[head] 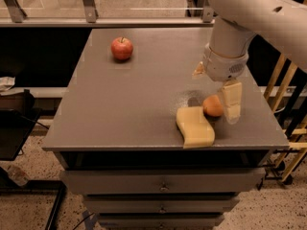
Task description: Pick orange
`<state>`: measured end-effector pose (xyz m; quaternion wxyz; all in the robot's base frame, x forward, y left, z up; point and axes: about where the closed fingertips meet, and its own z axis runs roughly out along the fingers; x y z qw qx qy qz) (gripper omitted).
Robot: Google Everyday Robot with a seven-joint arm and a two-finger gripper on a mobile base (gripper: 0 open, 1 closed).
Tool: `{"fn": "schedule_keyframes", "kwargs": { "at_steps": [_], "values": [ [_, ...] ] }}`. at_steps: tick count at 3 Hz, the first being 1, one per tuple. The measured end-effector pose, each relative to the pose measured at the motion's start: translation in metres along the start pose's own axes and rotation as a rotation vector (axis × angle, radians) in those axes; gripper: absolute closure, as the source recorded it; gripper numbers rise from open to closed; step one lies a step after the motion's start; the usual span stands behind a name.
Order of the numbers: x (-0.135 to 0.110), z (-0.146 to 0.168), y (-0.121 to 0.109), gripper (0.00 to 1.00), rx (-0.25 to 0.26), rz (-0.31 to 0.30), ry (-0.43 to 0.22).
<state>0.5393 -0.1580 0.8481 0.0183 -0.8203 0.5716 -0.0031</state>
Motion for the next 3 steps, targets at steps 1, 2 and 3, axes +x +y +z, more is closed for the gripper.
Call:
{"fn": "schedule_keyframes", "kwargs": {
  "at_steps": [1, 2, 3],
  "values": [
    [0.0071, 0.0048, -0.0001, 0.0, -0.013, -0.003, 0.002],
    [0.0123, 0.0078, 0.0024, 0.18, -0.02, 0.0, -0.002],
    [0.0137, 0.007, 0.0039, 0.41, -0.02, -0.001, -0.001]
  ]
}}
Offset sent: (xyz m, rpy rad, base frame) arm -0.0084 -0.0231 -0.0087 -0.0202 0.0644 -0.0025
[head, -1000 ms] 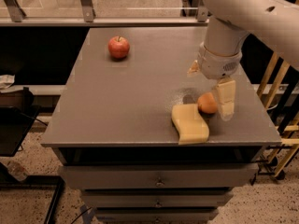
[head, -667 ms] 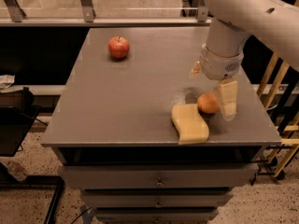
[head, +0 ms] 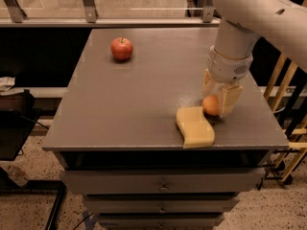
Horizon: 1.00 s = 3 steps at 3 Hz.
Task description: Pick orange
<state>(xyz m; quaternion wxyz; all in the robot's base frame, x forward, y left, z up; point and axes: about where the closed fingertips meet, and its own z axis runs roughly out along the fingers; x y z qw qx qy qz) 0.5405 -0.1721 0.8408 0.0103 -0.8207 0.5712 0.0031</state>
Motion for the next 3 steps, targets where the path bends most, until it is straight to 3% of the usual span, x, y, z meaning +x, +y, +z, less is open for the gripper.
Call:
{"fn": "schedule_keyframes", "kwargs": {
  "at_steps": [2, 3],
  "values": [
    [0.0, -0.011, 0.0, 0.88, 0.026, -0.009, -0.017],
    [0.001, -0.042, -0.001, 1.0, 0.129, 0.017, -0.035]
  ]
}}
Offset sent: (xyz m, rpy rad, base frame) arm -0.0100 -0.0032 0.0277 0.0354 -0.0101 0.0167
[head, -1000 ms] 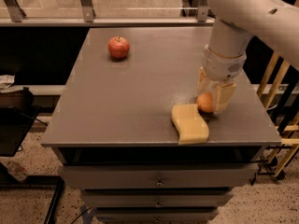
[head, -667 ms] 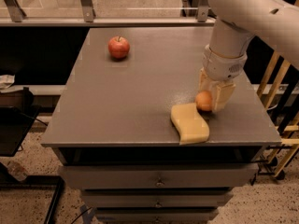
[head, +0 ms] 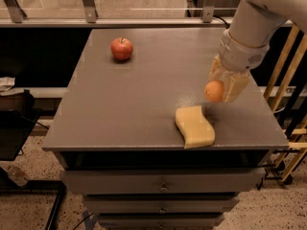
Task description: Pick orange
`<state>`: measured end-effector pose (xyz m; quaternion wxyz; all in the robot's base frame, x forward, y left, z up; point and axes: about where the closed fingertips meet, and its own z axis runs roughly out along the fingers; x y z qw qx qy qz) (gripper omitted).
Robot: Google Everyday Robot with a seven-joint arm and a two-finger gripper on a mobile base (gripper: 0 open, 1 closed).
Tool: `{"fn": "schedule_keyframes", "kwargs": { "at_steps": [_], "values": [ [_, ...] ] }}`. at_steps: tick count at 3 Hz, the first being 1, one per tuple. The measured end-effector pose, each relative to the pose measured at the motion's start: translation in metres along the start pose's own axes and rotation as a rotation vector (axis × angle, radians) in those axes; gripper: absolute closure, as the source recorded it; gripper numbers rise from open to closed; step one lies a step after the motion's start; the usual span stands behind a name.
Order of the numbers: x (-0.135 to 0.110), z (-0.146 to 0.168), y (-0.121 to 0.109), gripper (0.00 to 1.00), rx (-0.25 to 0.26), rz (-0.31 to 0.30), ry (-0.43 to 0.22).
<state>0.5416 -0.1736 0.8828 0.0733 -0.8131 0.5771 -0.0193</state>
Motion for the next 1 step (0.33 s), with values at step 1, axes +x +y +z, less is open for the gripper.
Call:
{"fn": "schedule_keyframes", "kwargs": {
  "at_steps": [1],
  "values": [
    [0.0017, -0.0284, -0.0026, 1.0, 0.103, 0.037, -0.033]
  ]
}}
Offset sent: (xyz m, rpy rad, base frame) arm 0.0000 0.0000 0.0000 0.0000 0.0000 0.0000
